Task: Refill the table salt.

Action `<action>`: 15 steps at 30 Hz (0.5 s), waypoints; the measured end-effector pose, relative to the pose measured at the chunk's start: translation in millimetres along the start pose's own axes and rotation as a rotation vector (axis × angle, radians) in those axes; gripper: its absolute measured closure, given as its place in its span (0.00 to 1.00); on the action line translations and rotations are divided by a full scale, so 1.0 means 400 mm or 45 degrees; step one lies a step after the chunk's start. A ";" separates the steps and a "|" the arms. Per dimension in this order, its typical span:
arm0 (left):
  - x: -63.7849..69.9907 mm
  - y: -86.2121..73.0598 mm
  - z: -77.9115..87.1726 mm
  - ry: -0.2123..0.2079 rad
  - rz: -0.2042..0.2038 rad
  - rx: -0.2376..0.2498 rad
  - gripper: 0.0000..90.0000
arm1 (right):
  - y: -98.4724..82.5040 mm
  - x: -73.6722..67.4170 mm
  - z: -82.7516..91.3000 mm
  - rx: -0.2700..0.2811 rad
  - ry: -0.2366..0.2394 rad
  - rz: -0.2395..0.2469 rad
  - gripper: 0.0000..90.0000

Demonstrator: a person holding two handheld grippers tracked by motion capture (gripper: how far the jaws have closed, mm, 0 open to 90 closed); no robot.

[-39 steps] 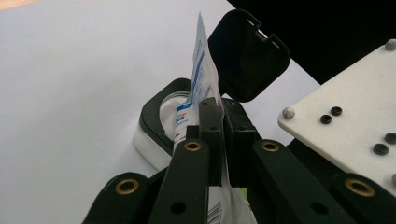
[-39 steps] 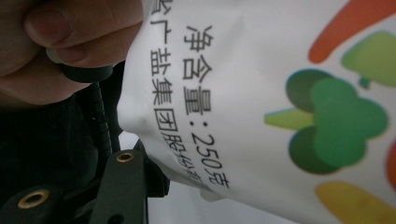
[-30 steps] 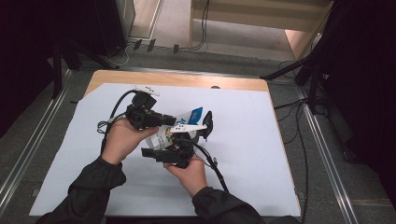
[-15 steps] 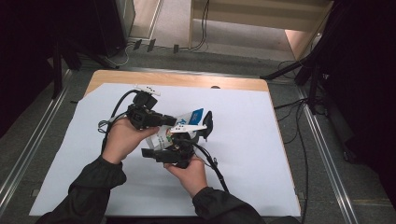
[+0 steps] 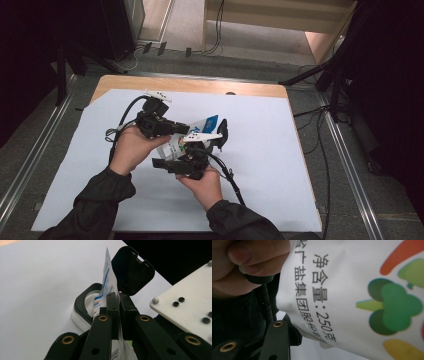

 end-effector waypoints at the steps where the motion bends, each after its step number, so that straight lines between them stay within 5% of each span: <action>1: 0.000 0.000 0.000 0.001 0.000 -0.001 0.99 | 0.000 0.000 0.000 0.000 0.000 0.001 0.57; 15: 0.001 0.003 0.000 0.004 -0.004 0.012 0.99 | 0.006 -0.004 0.002 0.000 -0.001 0.007 0.56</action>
Point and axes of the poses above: each handheld gripper's, and its own axes: z roughly backward along the jaws, y roughly out of its top, x roughly to its right, the point moved 3 cm from there along -z, roughly forward along the jaws, and after that the axes turned 2 degrees about x, right-handed, at the moved point
